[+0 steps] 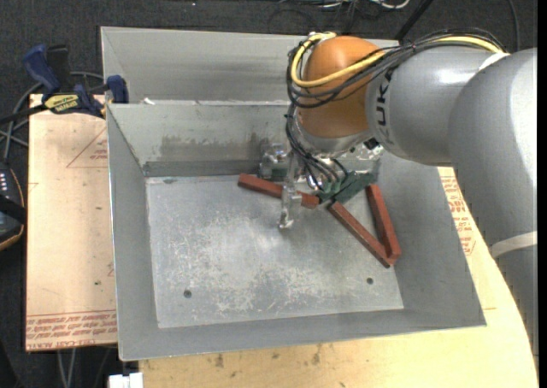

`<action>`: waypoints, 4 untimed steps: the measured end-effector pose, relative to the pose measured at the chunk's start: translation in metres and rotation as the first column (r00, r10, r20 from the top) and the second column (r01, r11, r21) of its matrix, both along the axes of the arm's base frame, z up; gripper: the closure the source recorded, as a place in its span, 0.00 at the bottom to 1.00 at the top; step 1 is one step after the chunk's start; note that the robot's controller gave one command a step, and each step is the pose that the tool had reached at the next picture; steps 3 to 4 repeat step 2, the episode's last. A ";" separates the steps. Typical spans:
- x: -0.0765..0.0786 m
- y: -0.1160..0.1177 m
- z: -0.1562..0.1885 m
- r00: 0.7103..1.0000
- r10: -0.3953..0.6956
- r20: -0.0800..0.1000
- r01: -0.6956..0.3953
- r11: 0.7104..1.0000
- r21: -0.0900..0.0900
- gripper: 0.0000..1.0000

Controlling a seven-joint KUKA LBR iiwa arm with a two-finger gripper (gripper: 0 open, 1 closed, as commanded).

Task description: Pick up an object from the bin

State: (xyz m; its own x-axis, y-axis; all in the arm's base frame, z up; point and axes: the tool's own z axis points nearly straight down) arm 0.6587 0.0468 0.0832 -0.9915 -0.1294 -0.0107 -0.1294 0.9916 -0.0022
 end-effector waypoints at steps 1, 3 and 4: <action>-0.004 0.004 -0.001 1.000 0.005 -0.008 -0.004 1.000 0.003 1.00; -0.039 -0.017 0.171 0.918 0.397 -0.001 -0.397 0.918 -0.002 1.00; -0.039 -0.017 0.171 0.918 0.397 -0.001 -0.397 0.918 -0.002 1.00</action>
Offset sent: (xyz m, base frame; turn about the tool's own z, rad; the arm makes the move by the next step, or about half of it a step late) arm 0.0000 0.0000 0.0000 0.0000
